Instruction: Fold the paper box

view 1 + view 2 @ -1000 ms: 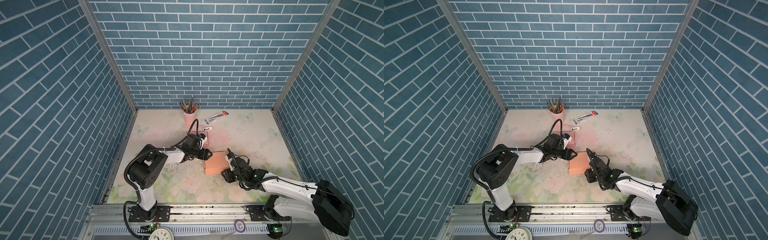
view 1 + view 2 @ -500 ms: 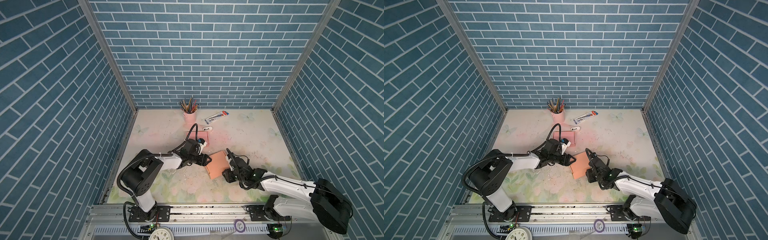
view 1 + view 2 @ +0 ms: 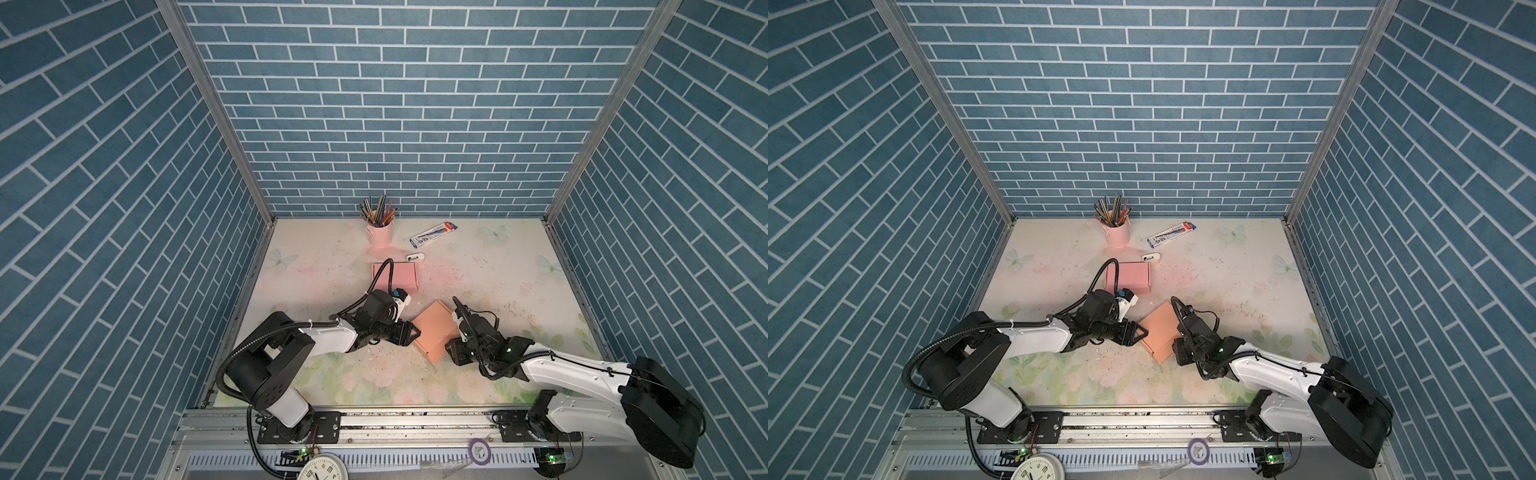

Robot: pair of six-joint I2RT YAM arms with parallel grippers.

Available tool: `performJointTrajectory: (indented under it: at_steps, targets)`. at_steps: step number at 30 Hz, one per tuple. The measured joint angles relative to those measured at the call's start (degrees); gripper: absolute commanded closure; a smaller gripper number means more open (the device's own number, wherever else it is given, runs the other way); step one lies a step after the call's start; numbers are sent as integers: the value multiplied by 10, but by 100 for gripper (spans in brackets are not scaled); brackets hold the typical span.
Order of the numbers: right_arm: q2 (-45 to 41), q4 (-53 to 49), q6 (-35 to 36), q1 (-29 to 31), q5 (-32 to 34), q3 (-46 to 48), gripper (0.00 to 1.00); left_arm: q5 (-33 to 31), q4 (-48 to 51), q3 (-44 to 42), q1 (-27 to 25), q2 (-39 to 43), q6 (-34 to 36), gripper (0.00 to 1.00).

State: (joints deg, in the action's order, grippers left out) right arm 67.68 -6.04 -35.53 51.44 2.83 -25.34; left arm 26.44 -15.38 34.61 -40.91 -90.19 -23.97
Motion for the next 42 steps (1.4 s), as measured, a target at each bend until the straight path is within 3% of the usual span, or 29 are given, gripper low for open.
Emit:
performJointTrajectory:
  at_steps: [21, 42]
  targets:
    - [13, -9, 0, -1, 11, -1, 55, -64, -10, -60, -91, 68, -62, 37]
    - [10, -4, 0, -1, 7, 0, 55, -78, -22, -106, -117, 118, -93, 38]
